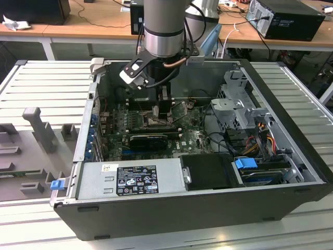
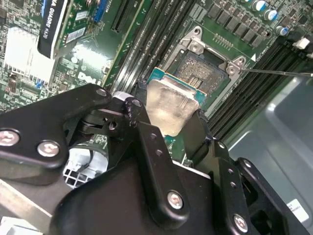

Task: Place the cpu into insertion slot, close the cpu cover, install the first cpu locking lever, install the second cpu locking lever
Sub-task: 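Place the cpu into insertion slot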

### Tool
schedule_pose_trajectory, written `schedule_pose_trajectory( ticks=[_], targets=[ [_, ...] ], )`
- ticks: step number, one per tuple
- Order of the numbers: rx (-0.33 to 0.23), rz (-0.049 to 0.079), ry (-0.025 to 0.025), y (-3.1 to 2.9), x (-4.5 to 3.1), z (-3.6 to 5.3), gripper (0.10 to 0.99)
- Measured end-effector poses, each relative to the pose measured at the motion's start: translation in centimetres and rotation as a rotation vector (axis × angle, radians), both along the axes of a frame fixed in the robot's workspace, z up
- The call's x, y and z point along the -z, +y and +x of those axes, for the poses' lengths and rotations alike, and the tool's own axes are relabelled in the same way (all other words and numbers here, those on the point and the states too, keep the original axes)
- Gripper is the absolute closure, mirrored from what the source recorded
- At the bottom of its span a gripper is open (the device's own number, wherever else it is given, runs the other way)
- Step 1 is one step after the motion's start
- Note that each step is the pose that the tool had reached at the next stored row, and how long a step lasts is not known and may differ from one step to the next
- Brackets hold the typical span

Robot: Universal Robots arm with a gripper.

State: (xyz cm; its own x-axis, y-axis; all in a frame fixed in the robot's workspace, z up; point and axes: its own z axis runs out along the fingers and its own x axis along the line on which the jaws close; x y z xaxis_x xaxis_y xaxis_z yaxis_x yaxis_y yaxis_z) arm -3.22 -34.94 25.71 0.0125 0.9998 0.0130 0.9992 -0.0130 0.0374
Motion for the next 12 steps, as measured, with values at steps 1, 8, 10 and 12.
schedule_pose_trajectory(
  ticks=[1,8,10,12],
  targets=[
    [0.000,0.000,-0.0001,0.24,0.30,0.01,0.557],
    [0.000,0.000,-0.0001,1.27,1.10,-0.09,0.557],
    [0.000,0.000,0.0001,1.30,1.60,-0.27,0.557],
    [0.000,0.000,0.0001,1.31,1.85,-0.33,0.557]
  ],
)
